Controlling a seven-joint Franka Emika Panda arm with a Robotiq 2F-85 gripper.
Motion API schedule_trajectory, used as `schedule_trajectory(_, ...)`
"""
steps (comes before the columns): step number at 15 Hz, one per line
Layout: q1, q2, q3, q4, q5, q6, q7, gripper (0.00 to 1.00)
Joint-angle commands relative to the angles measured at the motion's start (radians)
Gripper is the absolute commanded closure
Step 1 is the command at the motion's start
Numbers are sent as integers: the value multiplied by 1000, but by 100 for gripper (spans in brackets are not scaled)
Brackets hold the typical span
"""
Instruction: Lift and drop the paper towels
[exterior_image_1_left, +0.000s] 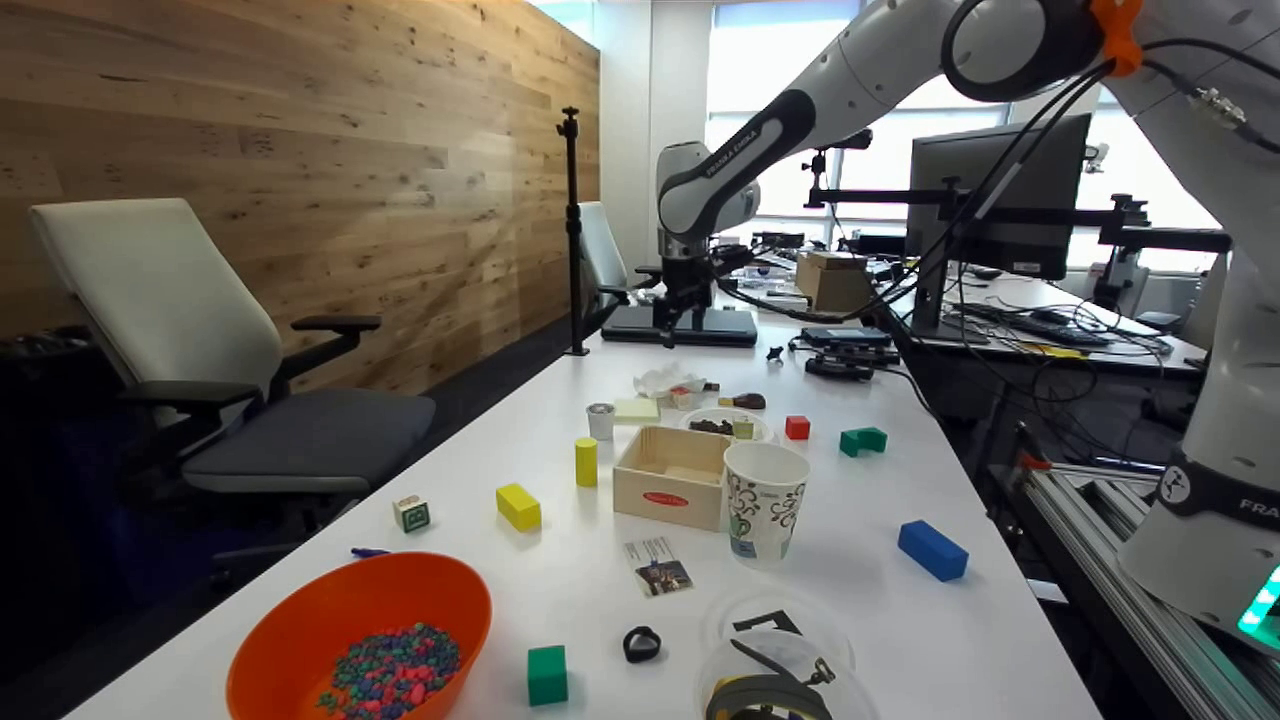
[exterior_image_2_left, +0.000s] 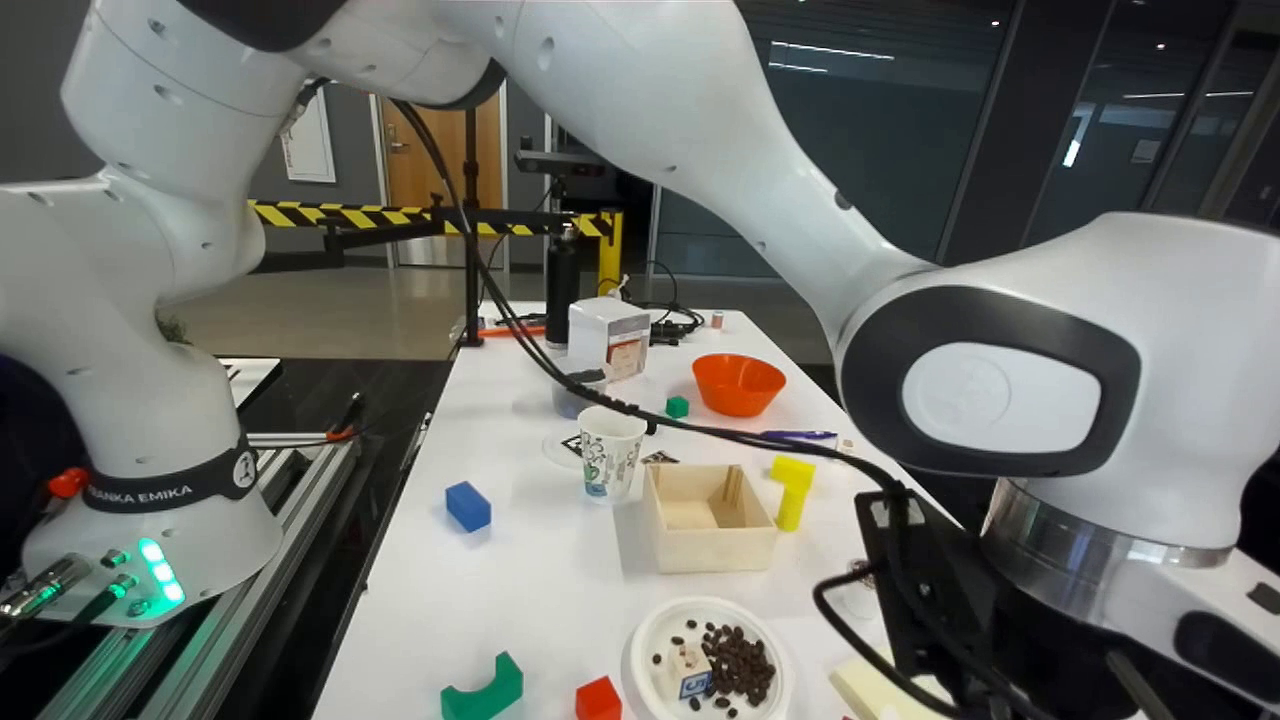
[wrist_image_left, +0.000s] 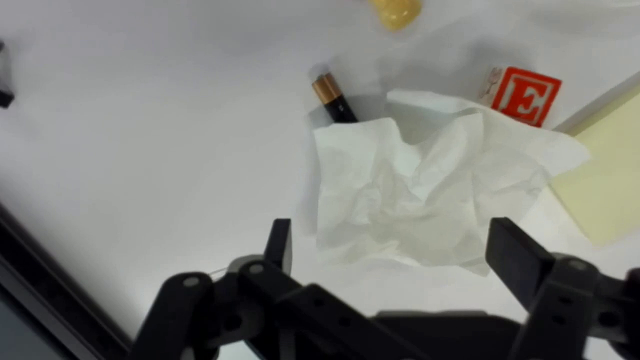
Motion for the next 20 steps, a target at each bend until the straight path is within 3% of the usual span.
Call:
schedule_trajectory(1, -50, 52, 32, 44, -40, 103, -167, 0)
schedule_trajectory(6, -142, 83, 153, 55, 8, 200, -444, 0)
schedule_trajectory(8, -184, 87, 217, 61, 32, 199, -556, 0)
schedule_trajectory(10, -200, 91, 244, 82, 44, 121, -600, 0)
schedule_trajectory(15, -153, 100, 176, 139, -7, -75, -548, 0)
schedule_trajectory(17, -140, 111, 161, 151, -18, -96, -540, 0)
schedule_trajectory(20, -116, 145, 134, 161, -31, -33, -499, 0)
